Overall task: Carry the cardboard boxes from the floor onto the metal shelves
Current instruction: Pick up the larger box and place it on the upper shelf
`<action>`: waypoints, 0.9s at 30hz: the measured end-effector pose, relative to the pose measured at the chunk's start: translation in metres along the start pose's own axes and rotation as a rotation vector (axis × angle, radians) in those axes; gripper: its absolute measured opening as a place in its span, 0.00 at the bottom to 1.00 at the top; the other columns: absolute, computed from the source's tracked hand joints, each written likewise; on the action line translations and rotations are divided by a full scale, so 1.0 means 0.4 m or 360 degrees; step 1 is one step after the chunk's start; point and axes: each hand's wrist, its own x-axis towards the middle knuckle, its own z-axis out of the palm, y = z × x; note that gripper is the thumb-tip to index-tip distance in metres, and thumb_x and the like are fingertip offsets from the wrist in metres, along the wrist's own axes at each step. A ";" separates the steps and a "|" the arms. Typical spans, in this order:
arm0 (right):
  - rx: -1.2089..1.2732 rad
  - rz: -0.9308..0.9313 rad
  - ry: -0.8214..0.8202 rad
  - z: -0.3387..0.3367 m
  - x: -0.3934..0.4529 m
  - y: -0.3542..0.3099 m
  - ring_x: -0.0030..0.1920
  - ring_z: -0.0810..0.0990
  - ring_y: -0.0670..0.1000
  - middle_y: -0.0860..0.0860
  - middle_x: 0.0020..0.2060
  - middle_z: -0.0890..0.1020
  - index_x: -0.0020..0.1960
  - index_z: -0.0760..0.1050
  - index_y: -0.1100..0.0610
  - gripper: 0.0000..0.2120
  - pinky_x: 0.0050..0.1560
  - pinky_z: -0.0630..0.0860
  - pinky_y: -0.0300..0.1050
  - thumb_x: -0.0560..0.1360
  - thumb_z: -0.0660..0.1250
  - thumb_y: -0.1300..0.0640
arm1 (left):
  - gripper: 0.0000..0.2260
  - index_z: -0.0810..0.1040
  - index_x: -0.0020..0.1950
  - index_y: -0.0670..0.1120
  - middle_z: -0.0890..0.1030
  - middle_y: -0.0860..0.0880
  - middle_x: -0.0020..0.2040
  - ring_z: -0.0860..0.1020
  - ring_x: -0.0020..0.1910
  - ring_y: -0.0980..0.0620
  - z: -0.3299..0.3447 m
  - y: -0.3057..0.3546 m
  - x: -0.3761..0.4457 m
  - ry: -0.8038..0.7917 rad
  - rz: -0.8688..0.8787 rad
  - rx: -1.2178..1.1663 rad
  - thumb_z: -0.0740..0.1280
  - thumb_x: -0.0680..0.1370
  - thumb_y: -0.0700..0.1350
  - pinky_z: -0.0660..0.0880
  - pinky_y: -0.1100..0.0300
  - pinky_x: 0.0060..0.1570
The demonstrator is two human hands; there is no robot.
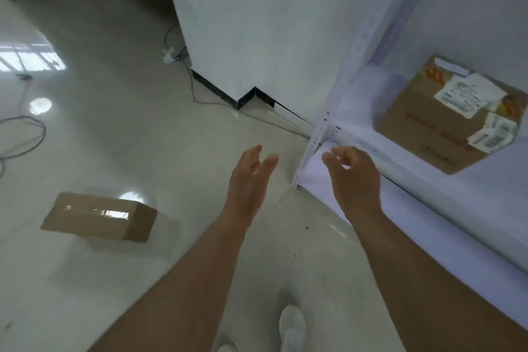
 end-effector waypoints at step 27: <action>-0.0111 -0.0625 -0.1046 0.831 -0.316 -0.544 0.52 0.79 0.53 0.54 0.51 0.81 0.50 0.80 0.53 0.14 0.54 0.74 0.48 0.73 0.64 0.45 | 0.24 0.67 0.72 0.51 0.71 0.51 0.71 0.68 0.70 0.55 -0.886 -0.208 -0.007 0.1150 -0.0309 -0.0519 0.65 0.77 0.52 0.65 0.67 0.56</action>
